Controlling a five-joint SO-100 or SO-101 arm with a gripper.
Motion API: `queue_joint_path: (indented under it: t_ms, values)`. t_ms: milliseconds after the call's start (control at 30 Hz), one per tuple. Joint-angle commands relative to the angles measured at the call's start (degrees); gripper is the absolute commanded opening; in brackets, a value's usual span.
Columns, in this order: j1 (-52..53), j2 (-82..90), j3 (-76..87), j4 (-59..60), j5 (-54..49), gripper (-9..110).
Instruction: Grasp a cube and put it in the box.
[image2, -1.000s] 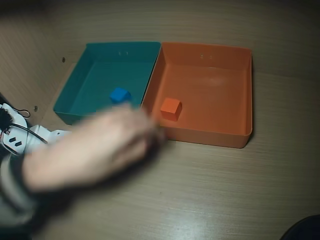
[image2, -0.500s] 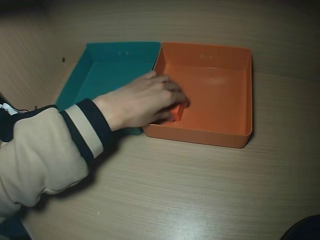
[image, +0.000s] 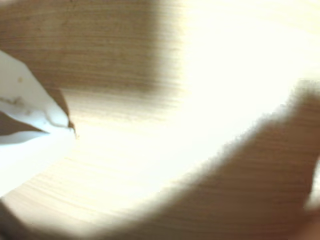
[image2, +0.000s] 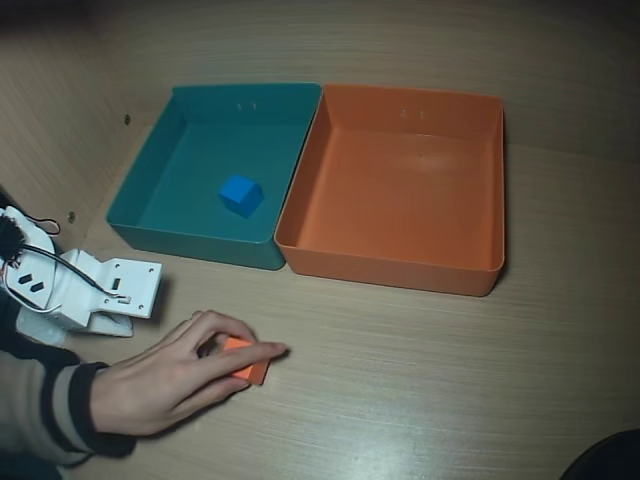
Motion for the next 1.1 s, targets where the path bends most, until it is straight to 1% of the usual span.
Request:
queue_joint_path:
  t_ms: [0,900,1067]
  values:
    - [0.53,0.26,3.43,0.62,0.09,-6]
    - [0.26,0.26,3.34,0.35,-0.88,-6]
    - [0.09,0.09,0.53,-0.35,-0.97,-6]
